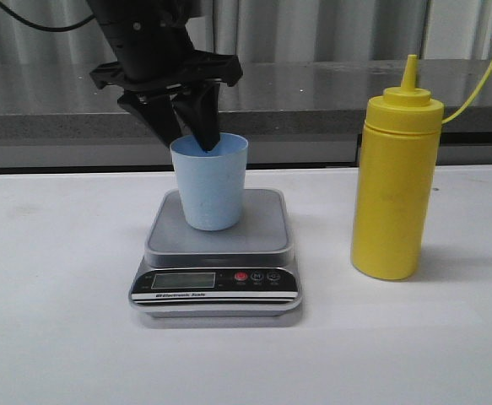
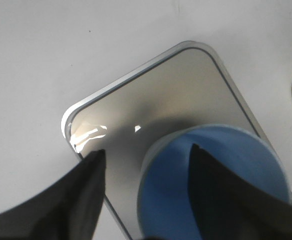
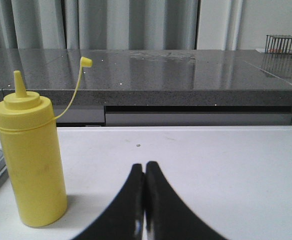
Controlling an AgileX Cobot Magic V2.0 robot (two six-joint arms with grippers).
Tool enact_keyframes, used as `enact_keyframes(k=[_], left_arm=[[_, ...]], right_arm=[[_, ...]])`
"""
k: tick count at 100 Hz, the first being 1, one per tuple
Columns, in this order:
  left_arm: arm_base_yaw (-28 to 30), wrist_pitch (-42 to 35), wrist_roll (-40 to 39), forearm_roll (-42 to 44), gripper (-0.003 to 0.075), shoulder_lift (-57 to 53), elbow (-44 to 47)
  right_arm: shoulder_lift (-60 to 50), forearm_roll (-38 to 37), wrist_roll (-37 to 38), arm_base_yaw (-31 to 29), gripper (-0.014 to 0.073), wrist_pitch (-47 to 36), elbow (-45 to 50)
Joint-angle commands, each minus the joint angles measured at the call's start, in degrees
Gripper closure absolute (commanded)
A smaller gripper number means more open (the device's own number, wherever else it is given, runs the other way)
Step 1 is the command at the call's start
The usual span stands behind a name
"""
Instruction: Pour seasoning into cup on scale with both arms
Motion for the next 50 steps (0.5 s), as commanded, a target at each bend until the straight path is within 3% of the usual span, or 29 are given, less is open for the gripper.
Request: enact_keyframes(k=[1,24,50], left_arm=[[-0.48,0.25,0.02,-0.99,0.0241,-3.3,-2.77],[-0.12,0.16,0.02,-0.66,0.0241,-7.87,-2.76],[3.0,-6.34,0.02,0.76,0.0242,-18.92,3.5]], right_arm=[[-0.9,-0.15,-0.22,-0.35,0.0661,-4.43,-0.02],[-0.9,-0.15,-0.22,-0.35,0.0661,-4.43,-0.02],[-0.9,-0.15,-0.22,-0.35,0.0661,-4.49,-0.02]])
